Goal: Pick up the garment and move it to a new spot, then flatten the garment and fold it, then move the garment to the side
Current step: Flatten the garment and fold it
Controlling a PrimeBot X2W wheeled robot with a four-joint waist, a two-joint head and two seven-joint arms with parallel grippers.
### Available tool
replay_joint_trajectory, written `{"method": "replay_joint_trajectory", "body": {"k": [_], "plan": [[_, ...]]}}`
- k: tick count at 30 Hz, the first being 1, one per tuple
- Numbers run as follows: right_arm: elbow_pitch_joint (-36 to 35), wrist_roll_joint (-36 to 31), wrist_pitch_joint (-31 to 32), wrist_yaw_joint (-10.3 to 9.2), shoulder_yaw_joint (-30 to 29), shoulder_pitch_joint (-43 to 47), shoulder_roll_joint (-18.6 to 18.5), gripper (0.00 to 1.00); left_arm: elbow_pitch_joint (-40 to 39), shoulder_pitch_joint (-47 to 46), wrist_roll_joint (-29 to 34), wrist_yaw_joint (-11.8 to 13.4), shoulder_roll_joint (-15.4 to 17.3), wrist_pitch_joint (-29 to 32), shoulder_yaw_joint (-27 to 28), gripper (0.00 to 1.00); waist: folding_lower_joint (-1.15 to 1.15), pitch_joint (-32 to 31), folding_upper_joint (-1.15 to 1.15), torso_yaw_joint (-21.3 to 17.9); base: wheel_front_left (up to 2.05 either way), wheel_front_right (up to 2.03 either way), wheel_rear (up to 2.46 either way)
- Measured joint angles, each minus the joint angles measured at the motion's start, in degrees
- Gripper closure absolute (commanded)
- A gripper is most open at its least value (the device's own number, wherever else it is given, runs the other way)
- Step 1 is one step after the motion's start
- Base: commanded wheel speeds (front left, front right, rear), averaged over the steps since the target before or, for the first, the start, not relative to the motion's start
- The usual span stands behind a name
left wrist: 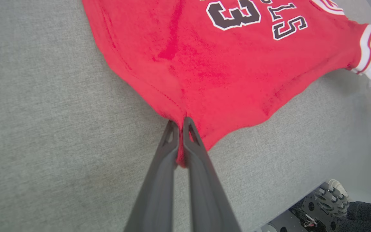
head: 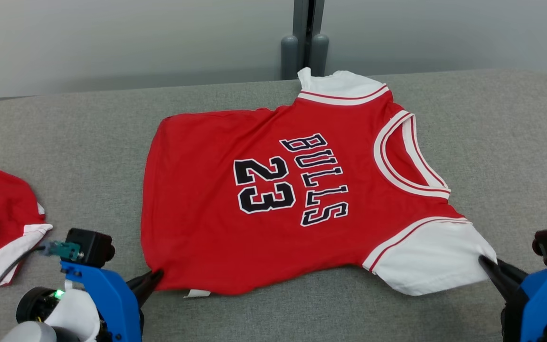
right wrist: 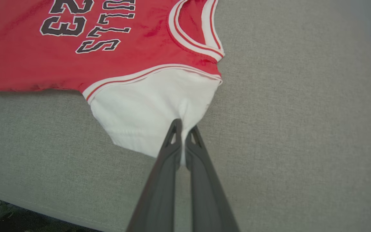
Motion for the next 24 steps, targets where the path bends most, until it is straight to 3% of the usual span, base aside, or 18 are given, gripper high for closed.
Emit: {"method": "replay_joint_trajectory", "body": {"k": [12,24], "plan": [[10.4,3.8,-0.3,0.00,9.7,-23.1,-4.8,1.00,0.9,-10.6,-10.4,3.9,-2.1,9.2,5.1,1.00,0.01,6.2,0.00,-2.8,0.00,0.00,0.00],[25.1,6.0,-9.3,0.00,19.4,-41.5,-7.3,1.00,9.0,-18.2,-8.0,4.6,-1.4,7.5,7.3,1.00,0.02,11.5,0.00,-3.7,0.00,0.00,0.00]]}}
